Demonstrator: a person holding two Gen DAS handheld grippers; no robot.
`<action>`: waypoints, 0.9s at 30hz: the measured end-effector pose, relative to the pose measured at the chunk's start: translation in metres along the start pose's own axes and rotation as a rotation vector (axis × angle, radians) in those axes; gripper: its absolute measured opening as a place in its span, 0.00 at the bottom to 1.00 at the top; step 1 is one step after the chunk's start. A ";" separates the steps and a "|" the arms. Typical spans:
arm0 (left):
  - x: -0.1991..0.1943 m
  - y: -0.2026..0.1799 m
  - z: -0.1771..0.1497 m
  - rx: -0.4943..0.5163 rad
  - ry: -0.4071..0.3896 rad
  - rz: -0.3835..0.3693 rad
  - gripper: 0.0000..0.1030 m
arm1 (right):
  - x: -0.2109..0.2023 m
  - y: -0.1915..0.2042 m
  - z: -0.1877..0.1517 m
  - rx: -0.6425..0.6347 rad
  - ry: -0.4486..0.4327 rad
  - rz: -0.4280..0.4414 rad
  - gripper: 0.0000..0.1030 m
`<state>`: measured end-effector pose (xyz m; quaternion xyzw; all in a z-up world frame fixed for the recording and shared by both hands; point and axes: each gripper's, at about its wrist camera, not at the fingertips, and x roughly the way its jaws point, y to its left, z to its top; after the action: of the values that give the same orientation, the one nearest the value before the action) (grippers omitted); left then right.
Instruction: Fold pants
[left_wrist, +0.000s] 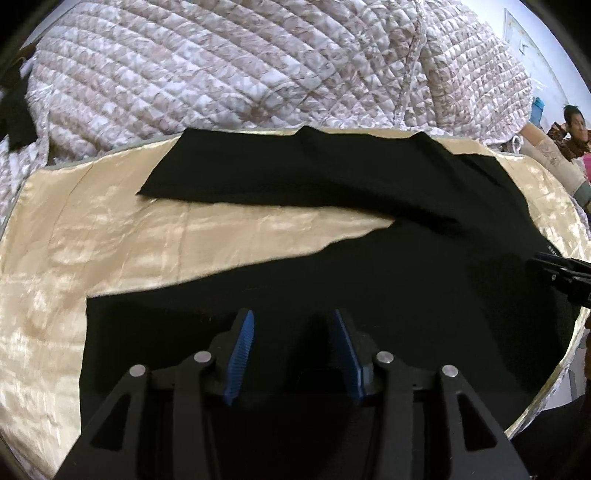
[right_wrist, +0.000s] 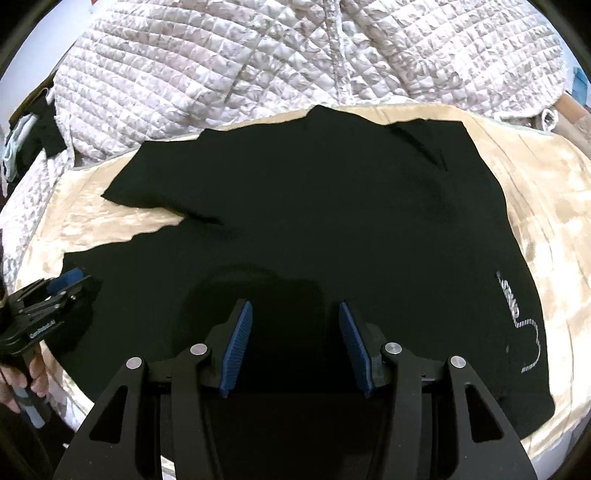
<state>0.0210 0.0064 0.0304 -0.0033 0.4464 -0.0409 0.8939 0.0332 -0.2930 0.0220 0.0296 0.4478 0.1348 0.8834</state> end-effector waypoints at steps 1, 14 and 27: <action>0.002 0.000 0.006 0.000 0.003 -0.013 0.50 | 0.001 -0.001 0.004 0.002 0.003 0.004 0.60; 0.060 0.007 0.107 -0.012 -0.024 -0.040 0.63 | 0.039 -0.027 0.086 -0.006 -0.008 0.009 0.61; 0.154 -0.010 0.179 -0.029 0.031 -0.039 0.67 | 0.123 -0.034 0.183 -0.002 0.002 -0.051 0.61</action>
<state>0.2557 -0.0211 0.0157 -0.0246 0.4606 -0.0520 0.8857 0.2559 -0.2809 0.0287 0.0173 0.4492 0.1126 0.8861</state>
